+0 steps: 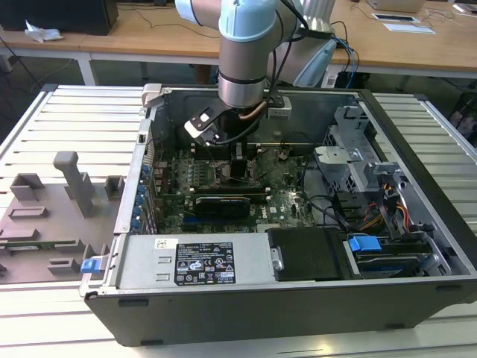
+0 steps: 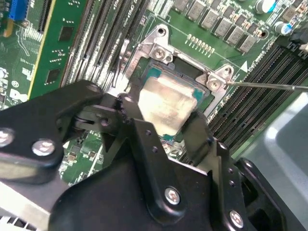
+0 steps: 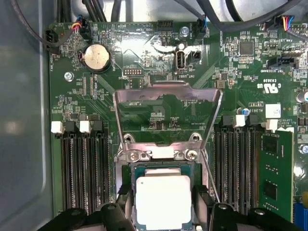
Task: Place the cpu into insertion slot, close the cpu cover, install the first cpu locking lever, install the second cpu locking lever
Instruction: 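Place the cpu into insertion slot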
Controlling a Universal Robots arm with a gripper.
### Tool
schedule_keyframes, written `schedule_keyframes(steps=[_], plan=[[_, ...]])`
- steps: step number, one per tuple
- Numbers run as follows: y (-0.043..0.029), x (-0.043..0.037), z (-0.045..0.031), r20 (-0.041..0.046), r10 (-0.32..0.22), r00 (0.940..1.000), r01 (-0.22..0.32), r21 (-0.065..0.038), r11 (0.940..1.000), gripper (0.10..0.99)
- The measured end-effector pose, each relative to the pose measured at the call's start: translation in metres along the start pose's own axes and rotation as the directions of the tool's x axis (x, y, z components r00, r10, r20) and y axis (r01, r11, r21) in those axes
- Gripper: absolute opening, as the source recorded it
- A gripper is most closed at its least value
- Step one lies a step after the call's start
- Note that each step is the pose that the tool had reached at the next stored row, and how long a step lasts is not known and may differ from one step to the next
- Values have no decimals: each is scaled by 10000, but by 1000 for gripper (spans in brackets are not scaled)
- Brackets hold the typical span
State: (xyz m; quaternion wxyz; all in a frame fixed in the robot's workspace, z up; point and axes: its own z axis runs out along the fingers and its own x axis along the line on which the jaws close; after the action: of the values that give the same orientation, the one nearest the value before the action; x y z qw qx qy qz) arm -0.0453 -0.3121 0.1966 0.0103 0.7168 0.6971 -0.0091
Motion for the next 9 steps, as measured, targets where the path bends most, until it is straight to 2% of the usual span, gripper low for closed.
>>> schedule_keyframes(steps=[4, 9], plan=[[-1, -1, -2, 6, 0, 10000, 0, 3, 10000, 624], [-2, 5, -83, 6, 2, 10000, -2, 1, 10000, 624]])
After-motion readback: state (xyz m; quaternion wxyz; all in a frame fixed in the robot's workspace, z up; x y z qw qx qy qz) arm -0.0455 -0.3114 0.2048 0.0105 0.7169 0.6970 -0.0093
